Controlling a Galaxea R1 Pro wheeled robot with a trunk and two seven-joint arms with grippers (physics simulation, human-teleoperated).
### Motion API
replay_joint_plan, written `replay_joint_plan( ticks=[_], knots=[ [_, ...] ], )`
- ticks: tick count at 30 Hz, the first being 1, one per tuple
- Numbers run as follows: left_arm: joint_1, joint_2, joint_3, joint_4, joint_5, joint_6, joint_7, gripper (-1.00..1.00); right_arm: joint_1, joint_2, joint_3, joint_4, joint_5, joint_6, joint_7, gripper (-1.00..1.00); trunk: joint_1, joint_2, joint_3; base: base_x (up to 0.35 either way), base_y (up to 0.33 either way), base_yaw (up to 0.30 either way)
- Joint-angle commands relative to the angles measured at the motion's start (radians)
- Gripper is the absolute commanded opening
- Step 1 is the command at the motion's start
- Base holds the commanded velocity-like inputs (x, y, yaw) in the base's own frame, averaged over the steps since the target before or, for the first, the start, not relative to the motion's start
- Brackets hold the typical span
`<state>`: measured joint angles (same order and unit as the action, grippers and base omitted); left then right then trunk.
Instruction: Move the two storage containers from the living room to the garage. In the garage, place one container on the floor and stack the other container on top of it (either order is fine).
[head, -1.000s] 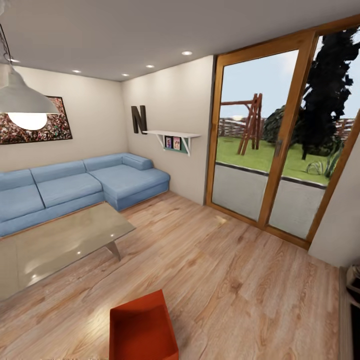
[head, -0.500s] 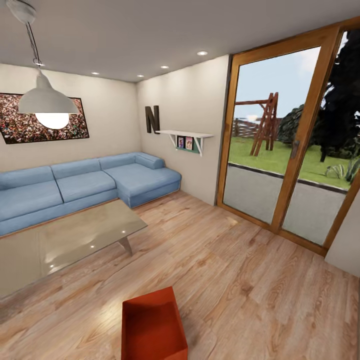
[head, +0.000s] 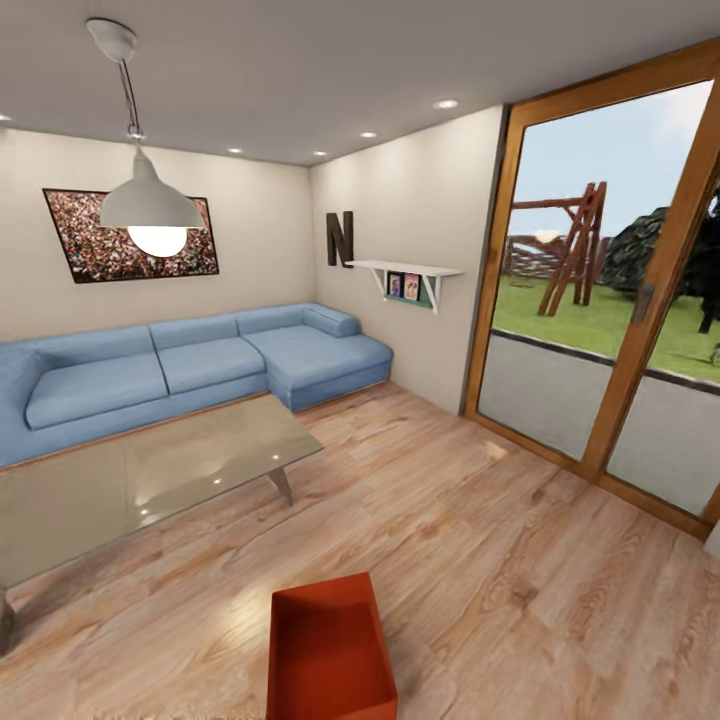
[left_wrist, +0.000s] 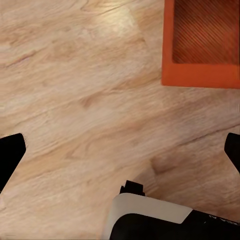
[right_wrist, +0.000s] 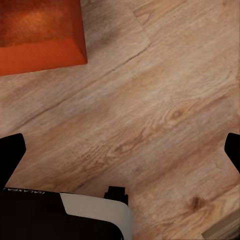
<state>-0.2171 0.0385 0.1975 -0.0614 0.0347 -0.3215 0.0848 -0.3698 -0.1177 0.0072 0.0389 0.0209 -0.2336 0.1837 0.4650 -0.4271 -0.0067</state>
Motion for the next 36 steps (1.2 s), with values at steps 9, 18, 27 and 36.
replay_joint_plan(
  ticks=[9,18,27,36],
  knots=[
    [-0.001,0.0,0.0,0.002,0.004,-0.004,0.001,1.0,-0.001,0.0,0.0,0.004,0.004,-0.007,0.002,1.0,0.0,-0.001,-0.001,0.0,0.0,0.264],
    [-0.001,0.0,0.0,0.002,0.004,-0.002,0.001,1.0,-0.001,0.0,0.0,0.004,0.004,-0.007,0.002,1.0,0.0,-0.001,-0.001,0.004,0.0,0.264],
    [-0.001,0.0,0.0,0.002,0.003,-0.002,0.001,1.0,-0.001,0.0,0.0,0.004,0.004,-0.007,0.002,1.0,0.0,-0.001,-0.001,0.24,0.0,0.264],
    [-0.001,0.001,0.0,0.002,0.004,-0.002,0.001,1.0,-0.001,0.0,0.0,0.004,0.003,-0.008,0.003,1.0,0.0,-0.001,-0.001,0.141,0.0,0.073]
  ],
)
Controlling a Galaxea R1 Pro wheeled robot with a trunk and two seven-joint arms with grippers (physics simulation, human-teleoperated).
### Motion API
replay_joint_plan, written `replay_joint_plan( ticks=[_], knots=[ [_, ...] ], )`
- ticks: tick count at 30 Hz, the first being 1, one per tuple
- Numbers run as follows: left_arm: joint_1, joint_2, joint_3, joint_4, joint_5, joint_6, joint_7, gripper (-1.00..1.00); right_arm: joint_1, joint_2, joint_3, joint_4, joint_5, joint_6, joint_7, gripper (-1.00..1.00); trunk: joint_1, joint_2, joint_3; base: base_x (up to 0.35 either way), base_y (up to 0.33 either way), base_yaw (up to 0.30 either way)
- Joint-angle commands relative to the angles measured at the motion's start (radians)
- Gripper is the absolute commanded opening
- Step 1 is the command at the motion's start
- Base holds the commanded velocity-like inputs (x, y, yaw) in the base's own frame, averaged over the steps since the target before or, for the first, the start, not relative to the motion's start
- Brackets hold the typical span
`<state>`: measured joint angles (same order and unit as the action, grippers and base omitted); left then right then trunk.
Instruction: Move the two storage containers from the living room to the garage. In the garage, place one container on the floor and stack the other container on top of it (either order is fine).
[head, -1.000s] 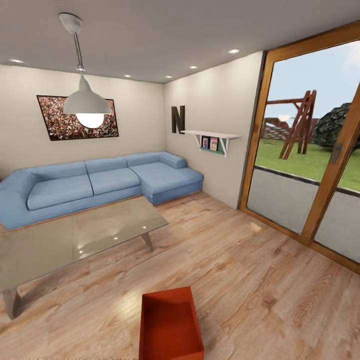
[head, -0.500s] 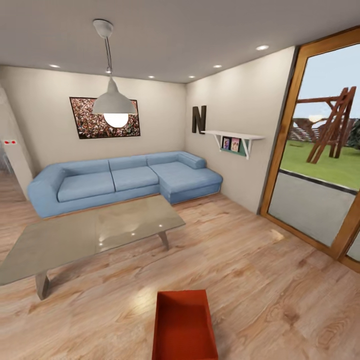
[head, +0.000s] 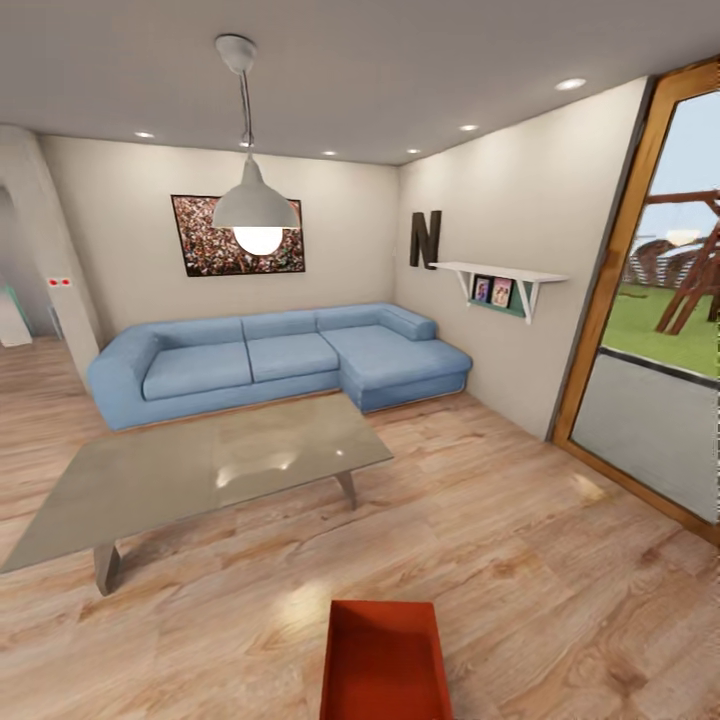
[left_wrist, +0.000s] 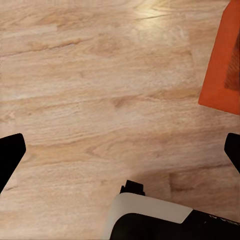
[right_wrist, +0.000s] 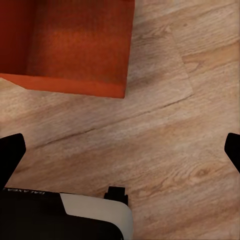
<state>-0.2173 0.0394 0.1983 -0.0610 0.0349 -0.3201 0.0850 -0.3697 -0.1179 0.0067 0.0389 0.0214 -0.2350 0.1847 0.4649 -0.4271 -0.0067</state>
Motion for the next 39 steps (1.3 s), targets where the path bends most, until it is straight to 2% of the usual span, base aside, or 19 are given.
replay_joint_plan(
  ticks=[1,12,34,39],
  knots=[
    [-0.001,0.0,0.0,0.001,0.003,-0.004,0.001,1.0,-0.002,0.0,0.0,0.004,0.002,-0.007,0.002,1.0,0.0,-0.001,-0.001,0.007,0.0,-0.194],
    [-0.001,0.0,0.0,0.001,0.003,-0.004,0.001,1.0,-0.002,0.0,0.0,0.004,0.002,-0.006,0.002,1.0,0.0,-0.001,-0.001,0.001,0.0,-0.257],
    [-0.001,0.0,0.0,0.001,0.003,-0.004,0.001,1.0,-0.002,0.0,0.0,0.004,0.003,-0.006,0.002,1.0,0.0,-0.001,-0.001,0.0,0.0,-0.084],
    [0.0,0.0,0.0,0.001,0.003,-0.004,0.001,1.0,-0.002,0.0,0.0,0.004,0.003,-0.006,0.002,1.0,0.0,-0.001,-0.001,0.206,0.0,-0.002]
  ],
)
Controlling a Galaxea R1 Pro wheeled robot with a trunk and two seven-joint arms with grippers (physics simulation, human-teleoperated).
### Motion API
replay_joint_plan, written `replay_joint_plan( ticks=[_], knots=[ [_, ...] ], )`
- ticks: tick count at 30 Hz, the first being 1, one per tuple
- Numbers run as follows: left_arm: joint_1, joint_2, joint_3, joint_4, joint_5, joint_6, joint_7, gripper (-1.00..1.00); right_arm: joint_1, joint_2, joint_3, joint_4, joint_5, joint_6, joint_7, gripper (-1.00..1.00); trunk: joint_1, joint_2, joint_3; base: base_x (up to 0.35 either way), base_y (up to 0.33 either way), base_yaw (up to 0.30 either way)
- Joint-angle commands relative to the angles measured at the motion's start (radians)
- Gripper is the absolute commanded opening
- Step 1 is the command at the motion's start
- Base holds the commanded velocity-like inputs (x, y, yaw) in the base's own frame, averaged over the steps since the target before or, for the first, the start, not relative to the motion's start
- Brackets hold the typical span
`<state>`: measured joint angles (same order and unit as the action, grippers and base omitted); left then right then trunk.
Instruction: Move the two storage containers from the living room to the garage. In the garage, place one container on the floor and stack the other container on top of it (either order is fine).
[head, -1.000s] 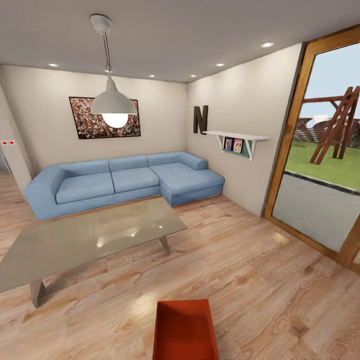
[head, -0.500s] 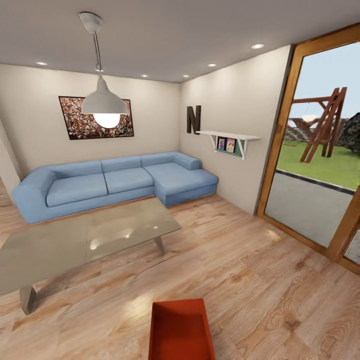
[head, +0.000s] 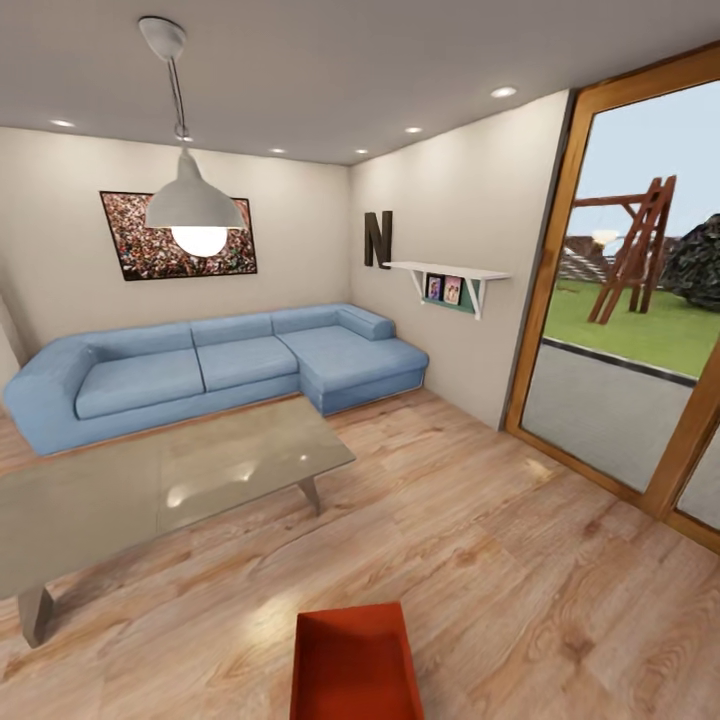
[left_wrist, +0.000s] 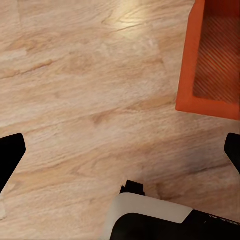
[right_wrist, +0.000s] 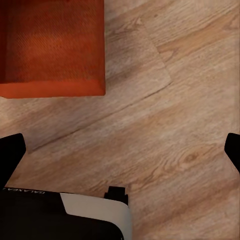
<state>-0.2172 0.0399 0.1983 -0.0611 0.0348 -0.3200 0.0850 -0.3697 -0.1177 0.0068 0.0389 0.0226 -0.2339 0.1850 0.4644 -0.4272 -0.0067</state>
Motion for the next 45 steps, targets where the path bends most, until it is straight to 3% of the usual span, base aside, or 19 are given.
replay_joint_plan(
  ticks=[1,8,37,45],
  knots=[
    [-0.001,0.0,0.0,0.001,0.004,-0.004,0.001,1.0,-0.001,0.0,0.0,0.004,0.002,-0.007,0.002,1.0,0.001,-0.001,-0.001,0.308,0.0,0.0],
    [-0.001,0.0,0.0,0.001,0.004,-0.004,0.001,1.0,-0.001,0.0,0.001,0.004,0.002,-0.008,0.002,1.0,0.001,-0.001,-0.001,0.254,0.0,0.0],
    [-0.001,0.0,0.0,0.001,0.004,-0.004,0.001,1.0,-0.001,0.0,0.0,0.004,0.001,-0.008,0.002,1.0,0.001,-0.001,-0.001,0.042,-0.03,0.0],
    [-0.001,0.0,0.0,0.001,0.004,-0.004,0.001,1.0,-0.001,0.0,0.001,0.004,0.003,-0.008,0.002,1.0,0.001,-0.001,-0.001,0.001,-0.001,0.173]
  ],
)
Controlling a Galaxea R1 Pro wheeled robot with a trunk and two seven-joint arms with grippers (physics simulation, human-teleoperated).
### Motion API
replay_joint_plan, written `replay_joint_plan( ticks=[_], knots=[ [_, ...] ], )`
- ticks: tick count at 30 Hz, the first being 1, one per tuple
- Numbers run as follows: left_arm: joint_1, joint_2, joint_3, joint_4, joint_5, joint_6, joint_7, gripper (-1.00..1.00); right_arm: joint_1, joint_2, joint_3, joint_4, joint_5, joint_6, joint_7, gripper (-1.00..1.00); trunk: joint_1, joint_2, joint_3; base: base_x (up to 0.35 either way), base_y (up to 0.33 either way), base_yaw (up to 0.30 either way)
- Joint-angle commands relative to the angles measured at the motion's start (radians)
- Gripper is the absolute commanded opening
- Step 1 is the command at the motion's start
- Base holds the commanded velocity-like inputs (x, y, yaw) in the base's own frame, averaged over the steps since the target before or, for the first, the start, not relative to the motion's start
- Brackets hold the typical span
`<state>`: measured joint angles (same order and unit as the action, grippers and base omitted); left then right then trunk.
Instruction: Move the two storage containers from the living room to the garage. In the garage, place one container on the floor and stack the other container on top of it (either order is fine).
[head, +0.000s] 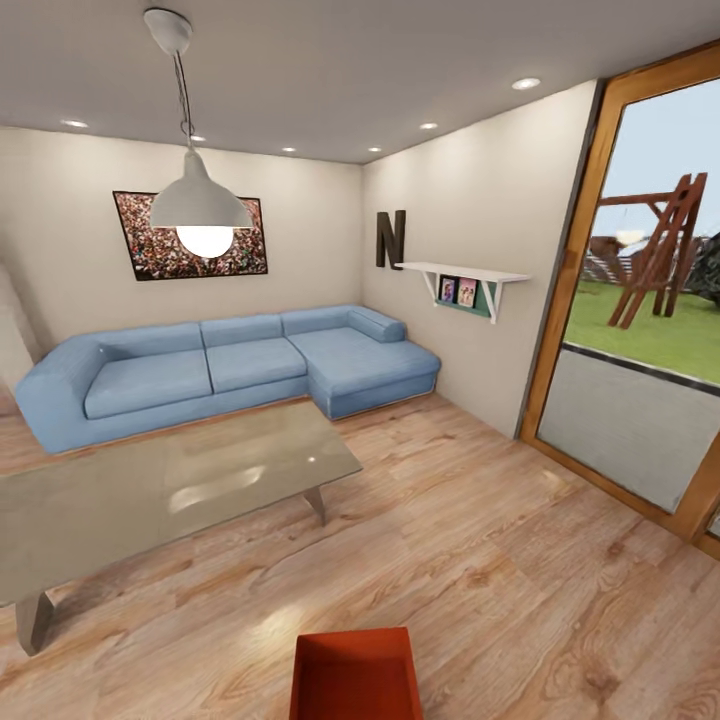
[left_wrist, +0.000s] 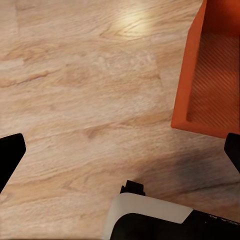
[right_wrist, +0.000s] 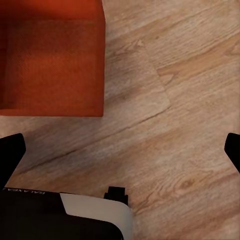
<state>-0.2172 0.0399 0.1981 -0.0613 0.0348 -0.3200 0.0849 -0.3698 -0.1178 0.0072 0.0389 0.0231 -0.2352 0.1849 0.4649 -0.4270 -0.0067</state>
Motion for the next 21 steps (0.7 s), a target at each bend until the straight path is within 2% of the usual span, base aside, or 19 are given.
replay_joint_plan(
  ticks=[1,11,21],
  knots=[
    [-0.001,0.0,0.0,0.001,0.004,-0.004,0.001,1.0,-0.001,0.0,0.0,0.004,0.003,-0.007,0.002,1.0,0.0,-0.001,-0.001,0.0,0.0,0.051],
    [-0.001,0.0,0.0,0.001,0.004,-0.004,0.001,1.0,-0.001,0.0,0.0,0.004,0.003,-0.007,0.002,1.0,0.0,-0.001,-0.001,0.0,0.0,0.075],
    [-0.001,0.0,0.0,0.001,0.004,-0.004,0.001,1.0,-0.001,0.0,0.0,0.004,-0.002,-0.007,0.002,1.0,0.0,-0.001,-0.001,0.0,0.0,0.006]
  ],
)
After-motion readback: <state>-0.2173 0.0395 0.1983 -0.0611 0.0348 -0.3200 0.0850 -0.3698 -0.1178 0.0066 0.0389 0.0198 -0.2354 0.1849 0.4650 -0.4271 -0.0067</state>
